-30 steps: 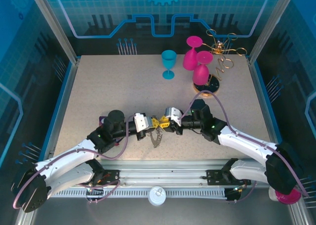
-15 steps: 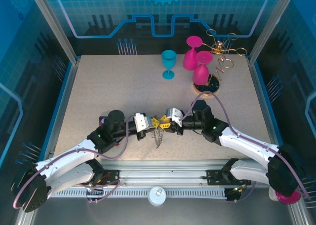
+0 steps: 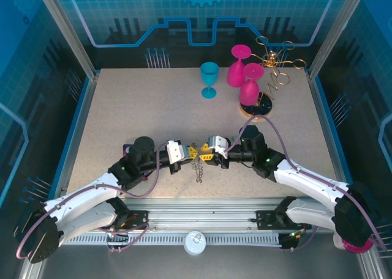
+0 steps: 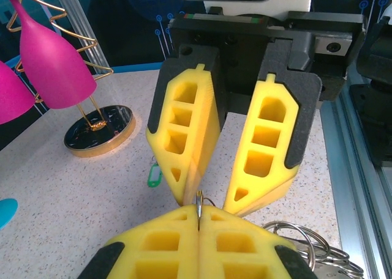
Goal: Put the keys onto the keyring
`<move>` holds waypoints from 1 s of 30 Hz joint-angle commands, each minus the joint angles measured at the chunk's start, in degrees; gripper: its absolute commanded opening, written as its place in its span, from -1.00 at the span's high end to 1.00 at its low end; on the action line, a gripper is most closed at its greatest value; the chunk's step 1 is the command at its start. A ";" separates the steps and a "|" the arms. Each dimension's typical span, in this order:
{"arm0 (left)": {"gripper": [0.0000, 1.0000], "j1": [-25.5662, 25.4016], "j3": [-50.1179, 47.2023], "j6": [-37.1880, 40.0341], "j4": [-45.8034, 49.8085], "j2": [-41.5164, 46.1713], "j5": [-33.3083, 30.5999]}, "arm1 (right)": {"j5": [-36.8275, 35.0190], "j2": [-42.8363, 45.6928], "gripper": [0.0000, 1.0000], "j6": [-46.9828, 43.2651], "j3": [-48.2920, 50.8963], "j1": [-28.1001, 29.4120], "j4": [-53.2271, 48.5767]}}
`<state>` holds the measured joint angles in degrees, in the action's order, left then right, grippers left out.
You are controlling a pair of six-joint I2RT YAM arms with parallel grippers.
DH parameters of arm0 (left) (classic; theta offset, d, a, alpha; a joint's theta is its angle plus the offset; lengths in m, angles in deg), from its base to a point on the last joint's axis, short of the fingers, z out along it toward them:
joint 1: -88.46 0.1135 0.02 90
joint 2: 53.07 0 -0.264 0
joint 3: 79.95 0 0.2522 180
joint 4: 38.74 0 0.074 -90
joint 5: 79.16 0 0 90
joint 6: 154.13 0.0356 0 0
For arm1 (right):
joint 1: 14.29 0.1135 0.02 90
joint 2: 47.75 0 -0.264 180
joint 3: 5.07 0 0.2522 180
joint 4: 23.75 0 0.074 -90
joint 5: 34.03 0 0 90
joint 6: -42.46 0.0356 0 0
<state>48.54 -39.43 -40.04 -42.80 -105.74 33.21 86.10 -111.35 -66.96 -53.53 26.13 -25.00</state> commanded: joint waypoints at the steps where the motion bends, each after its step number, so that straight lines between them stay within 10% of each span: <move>1: 1.00 -0.15 -0.04 1.13 -1.02 0.36 2.47 | 2.00 -0.60 0.50 1.28 -0.12 -0.61 2.60; 18: 0.98 -0.13 0.11 0.86 0.14 0.19 1.38 | 4.47 -2.85 1.00 2.51 -1.16 -0.52 5.33; 21: 0.62 -0.09 0.80 1.59 2.85 0.45 -0.49 | 3.99 -2.21 1.00 1.37 -1.85 -0.53 2.34; 30: 0.63 -0.12 6.77 7.85 17.40 -0.31 -2.88 | -0.25 -2.57 1.00 -8.06 -8.32 1.18 -15.52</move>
<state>48.54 -35.82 -35.36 -30.93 -105.80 31.15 87.18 -113.88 -70.66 -58.23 26.37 -34.48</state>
